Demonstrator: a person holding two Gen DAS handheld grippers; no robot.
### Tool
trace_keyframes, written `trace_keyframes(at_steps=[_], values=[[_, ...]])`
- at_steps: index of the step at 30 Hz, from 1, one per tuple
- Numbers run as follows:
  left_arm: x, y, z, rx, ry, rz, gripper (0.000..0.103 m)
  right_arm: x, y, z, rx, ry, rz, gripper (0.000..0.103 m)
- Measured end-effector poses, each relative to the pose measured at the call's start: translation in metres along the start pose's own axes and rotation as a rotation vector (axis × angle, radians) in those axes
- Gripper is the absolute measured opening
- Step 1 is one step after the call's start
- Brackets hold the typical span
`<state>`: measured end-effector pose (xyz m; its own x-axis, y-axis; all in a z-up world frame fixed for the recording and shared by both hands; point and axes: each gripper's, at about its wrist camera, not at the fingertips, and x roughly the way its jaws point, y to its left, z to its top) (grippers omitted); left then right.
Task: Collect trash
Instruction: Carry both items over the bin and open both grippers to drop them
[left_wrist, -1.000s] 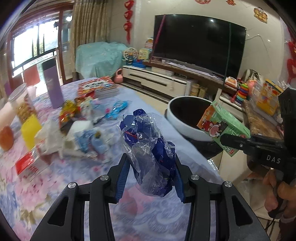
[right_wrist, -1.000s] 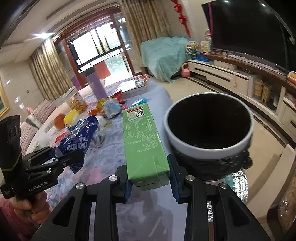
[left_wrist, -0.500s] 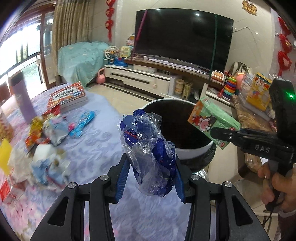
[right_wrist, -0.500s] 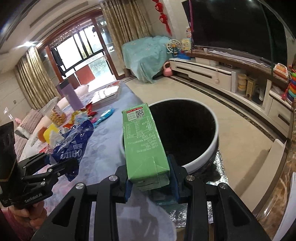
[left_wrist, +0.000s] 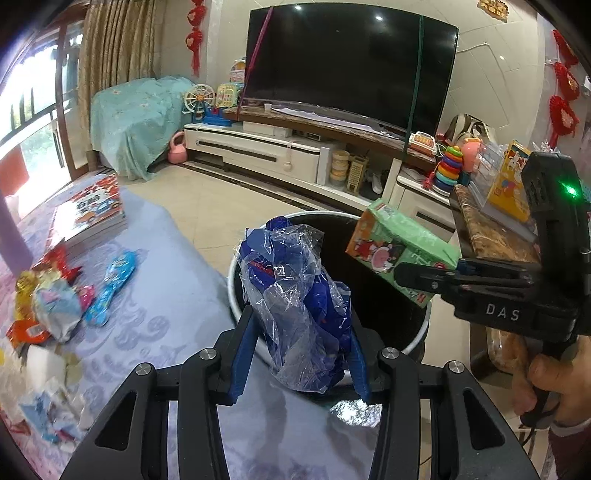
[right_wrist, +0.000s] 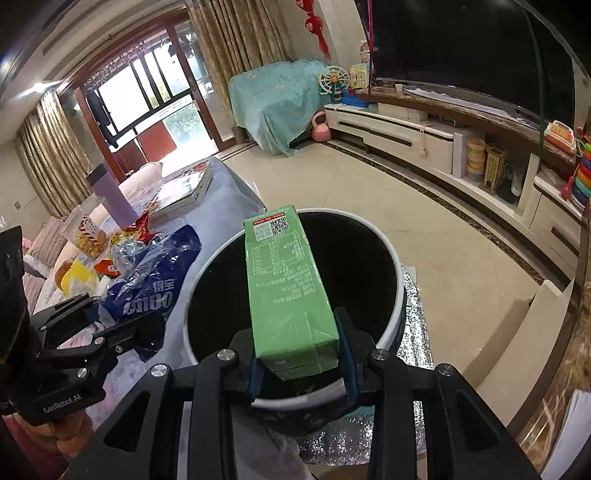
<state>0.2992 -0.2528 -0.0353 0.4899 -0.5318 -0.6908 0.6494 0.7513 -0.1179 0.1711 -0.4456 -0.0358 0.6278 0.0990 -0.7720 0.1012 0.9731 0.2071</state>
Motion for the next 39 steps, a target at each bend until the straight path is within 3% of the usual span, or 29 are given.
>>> trace_keyframes(at_steps=[12, 20, 21, 23, 25, 30, 33, 39], values=[[0.035, -0.005, 0.019, -0.017, 0.038, -0.004, 0.045, 0.015, -0.014, 0.016, -0.011, 0.033, -0.010, 0.034], [0.038, -0.007, 0.021, -0.021, 0.051, -0.002, 0.061, 0.020, -0.019, 0.021, -0.009, 0.051, -0.038, 0.037], [0.037, -0.006, 0.020, -0.021, 0.049, 0.005, 0.064, 0.019, -0.020, 0.021, -0.005, 0.048, -0.047, 0.038], [0.033, -0.005, 0.017, -0.023, 0.042, 0.007, 0.069, 0.015, -0.023, 0.021, 0.011, 0.033, -0.044, 0.053], [0.030, -0.003, 0.012, -0.033, 0.044, 0.004, 0.071, 0.009, -0.024, 0.019, 0.029, 0.011, -0.035, 0.058], [0.013, 0.003, -0.003, -0.068, 0.032, 0.016, 0.072, -0.006, -0.020, 0.011, 0.079, -0.034, -0.015, 0.063], [-0.003, 0.009, -0.018, -0.098, 0.015, 0.021, 0.072, -0.012, -0.012, 0.006, 0.101, -0.062, 0.004, 0.073], [-0.038, 0.027, -0.064, -0.167, 0.007, 0.067, 0.072, -0.014, 0.018, -0.015, 0.116, -0.072, 0.067, 0.081]])
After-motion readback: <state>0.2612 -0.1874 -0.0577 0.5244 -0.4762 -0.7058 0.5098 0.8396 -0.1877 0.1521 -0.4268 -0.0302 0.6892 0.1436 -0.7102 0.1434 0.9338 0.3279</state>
